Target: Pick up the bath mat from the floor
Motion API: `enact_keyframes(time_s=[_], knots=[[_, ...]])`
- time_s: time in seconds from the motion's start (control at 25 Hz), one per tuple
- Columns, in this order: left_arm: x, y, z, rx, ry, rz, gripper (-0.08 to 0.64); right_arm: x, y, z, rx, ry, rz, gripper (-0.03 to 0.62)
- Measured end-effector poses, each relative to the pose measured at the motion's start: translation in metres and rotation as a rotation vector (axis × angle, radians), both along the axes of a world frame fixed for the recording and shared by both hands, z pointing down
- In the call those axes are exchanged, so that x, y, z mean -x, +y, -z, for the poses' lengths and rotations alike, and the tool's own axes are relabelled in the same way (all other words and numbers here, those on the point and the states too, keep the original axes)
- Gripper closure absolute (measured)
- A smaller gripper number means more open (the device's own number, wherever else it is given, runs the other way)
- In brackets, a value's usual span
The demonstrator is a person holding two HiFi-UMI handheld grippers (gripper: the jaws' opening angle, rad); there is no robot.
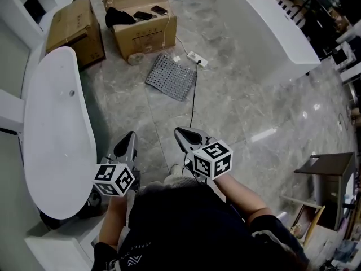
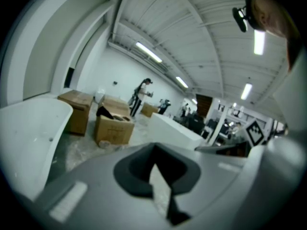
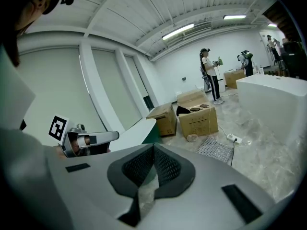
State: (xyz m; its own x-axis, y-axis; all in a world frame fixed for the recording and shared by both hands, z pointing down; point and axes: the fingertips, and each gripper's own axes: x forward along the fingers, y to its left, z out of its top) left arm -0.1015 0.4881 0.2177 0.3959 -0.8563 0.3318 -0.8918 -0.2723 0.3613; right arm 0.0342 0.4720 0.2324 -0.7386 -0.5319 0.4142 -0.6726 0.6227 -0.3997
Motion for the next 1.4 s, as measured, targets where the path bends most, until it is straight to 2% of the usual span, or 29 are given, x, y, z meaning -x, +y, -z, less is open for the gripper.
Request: enact_keyframes(time_s=[0.32, 0.52, 0.72, 1.0, 1.4], knots=[[-0.019, -0.030, -0.007, 0.026, -0.043, 0.010, 0.558, -0.017, -0.026, -0.009, 0.014, 0.003, 0.011, 0.594], [-0.027, -0.054, -0.006, 0.031, 0.040, -0.003, 0.558, -0.022, -0.046, -0.015, 0.025, 0.017, 0.000, 0.594], [-0.030, -0.087, -0.018, 0.046, 0.003, -0.041, 0.557, -0.020, -0.073, -0.022, 0.031, 0.033, -0.014, 0.594], [-0.030, -0.160, -0.024, -0.001, -0.064, -0.103, 0.557, -0.026, -0.141, -0.033, 0.059, 0.070, -0.094, 0.594], [0.004, -0.263, -0.045, 0.034, -0.085, -0.122, 0.557, 0.002, -0.245, -0.054, 0.109, 0.105, -0.141, 0.594]])
